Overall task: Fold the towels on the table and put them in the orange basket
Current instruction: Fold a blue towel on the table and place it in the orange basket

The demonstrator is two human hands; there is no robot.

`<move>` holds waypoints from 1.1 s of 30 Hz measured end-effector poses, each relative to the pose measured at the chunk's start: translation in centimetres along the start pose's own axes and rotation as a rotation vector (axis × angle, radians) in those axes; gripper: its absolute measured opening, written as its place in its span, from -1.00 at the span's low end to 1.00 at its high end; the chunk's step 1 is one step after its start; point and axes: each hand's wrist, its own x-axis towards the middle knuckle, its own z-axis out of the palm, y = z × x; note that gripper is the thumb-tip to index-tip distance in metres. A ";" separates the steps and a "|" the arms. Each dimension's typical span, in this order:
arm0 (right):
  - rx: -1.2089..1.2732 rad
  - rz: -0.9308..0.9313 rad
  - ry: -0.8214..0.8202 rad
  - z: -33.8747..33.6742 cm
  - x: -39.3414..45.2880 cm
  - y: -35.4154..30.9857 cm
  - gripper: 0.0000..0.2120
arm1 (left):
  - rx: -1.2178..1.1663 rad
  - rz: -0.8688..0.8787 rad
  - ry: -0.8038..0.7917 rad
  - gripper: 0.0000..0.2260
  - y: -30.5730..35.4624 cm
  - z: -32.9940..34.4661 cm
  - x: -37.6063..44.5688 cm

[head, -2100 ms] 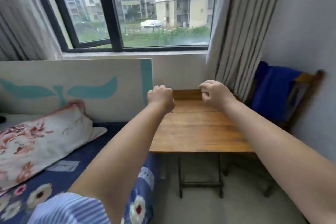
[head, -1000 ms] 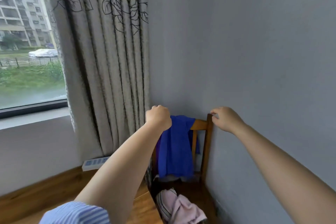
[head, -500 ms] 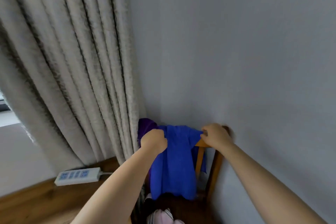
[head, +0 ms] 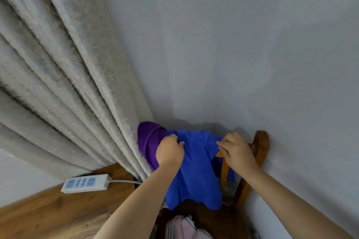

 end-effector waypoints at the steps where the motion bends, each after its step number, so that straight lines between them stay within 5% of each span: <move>1: 0.020 0.008 -0.007 0.1 -0.1 0.1 -0.82 | -0.001 0.001 -0.002 -0.69 0.0 0.2 0.0; 13: 0.084 0.143 0.148 -4.4 0.6 -1.5 -0.85 | -0.251 0.118 0.052 -0.64 1.0 -3.4 -3.1; 24: 0.104 0.027 0.473 -15.4 -1.8 -15.1 -0.90 | -0.471 0.202 0.303 -0.80 -4.7 -14.5 -15.2; 33: 0.251 -0.123 0.142 -16.6 -7.7 -30.7 -0.88 | -0.470 0.006 0.448 -0.84 -18.4 -22.1 -29.2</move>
